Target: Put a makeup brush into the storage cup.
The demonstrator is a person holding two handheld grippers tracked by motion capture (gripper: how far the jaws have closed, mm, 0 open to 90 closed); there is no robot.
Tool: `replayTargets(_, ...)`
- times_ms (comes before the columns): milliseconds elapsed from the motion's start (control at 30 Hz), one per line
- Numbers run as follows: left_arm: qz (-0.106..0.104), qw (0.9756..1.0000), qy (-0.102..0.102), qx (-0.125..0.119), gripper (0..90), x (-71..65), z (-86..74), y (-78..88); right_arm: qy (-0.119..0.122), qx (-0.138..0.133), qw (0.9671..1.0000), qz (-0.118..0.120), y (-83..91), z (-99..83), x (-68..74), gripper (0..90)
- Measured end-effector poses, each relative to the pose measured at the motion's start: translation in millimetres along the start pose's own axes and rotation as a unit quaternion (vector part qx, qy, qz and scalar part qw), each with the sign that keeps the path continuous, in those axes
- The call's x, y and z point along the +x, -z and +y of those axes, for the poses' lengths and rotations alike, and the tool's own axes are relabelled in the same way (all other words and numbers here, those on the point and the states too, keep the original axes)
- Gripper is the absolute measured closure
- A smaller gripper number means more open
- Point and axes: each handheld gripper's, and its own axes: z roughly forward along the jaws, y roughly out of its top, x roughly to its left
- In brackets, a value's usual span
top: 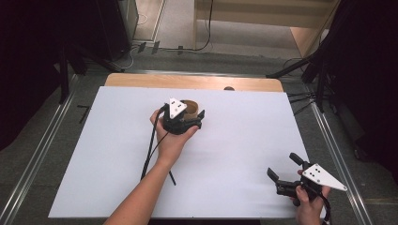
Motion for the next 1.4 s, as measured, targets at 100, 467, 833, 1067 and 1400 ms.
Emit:
replayTargets(100, 0.006, 1.0, 0.001, -0.001, 6.0, 1.2, -0.1, 5.1, 0.002, -0.001, 1.0, 0.0, -0.4, 0.0, 0.1, 0.0)
replayTargets(467, 0.013, 0.9999, 0.001, -0.011, 0.0, 10.1, -2.9, 24.0, 0.002, 0.0, 1.0, 0.001, -0.7, 0.1, 0.6, 0.0)
replayTargets(833, 0.003, 0.9998, -0.005, -0.021, 0.0, 12.9, -9.2, 49.9, 0.003, -0.001, 1.0, -0.001, -0.4, 0.4, 1.0, 0.0)
replayTargets(1067, 0.006, 0.9996, -0.003, -0.026, 0.0, 18.5, -16.9, 68.4, 0.003, -0.001, 1.0, -0.001, -0.3, 0.5, 1.3, 0.0)
replayTargets(1400, 0.008, 0.9996, 0.005, -0.028, 0.0, 31.3, -30.0, 93.2, 0.004, -0.001, 1.0, -0.002, -0.4, 0.6, 1.7, 0.0)
